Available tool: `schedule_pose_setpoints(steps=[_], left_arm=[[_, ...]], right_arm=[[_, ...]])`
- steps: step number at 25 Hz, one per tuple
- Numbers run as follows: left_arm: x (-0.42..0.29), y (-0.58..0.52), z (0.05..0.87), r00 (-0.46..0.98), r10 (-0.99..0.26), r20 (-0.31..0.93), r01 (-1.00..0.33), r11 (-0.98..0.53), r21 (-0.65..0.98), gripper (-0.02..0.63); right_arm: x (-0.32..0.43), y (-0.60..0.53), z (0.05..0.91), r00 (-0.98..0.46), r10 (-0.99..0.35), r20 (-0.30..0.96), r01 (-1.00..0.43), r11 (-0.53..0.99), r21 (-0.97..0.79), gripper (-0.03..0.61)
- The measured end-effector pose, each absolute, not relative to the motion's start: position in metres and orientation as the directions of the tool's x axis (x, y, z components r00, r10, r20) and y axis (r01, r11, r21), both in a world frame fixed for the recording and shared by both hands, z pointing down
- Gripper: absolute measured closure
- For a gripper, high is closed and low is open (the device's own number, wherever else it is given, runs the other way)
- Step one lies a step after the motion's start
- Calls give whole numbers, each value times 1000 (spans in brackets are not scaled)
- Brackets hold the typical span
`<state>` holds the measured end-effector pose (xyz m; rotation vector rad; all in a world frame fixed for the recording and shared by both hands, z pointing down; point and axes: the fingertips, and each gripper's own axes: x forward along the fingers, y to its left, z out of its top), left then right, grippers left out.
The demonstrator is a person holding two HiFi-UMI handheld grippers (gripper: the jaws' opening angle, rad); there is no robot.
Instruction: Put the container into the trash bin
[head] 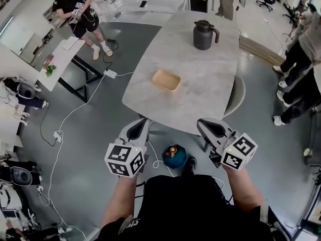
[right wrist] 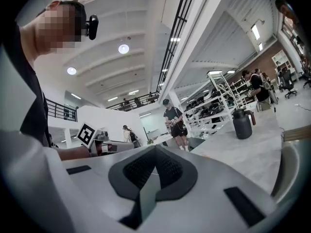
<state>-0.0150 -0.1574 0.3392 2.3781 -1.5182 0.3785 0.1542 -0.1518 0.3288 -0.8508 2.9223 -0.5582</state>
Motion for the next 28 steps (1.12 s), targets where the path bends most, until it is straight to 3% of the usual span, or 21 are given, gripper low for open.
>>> schedule_pose_setpoints(steps=[8, 20, 28], left_arm=[[-3, -197, 350, 415, -826, 380, -906, -414, 88, 604], [-4, -289, 385, 536, -717, 446, -800, -599, 0, 594], [2, -333, 442, 625, -610, 487, -705, -709, 15, 515]], right_arm=[[160, -187, 339, -851, -522, 60, -504, 779, -373, 583], [131, -245, 352, -802, -586, 118, -579, 712, -396, 583], [101, -277, 385, -792, -585, 177, -595, 672, -441, 583]])
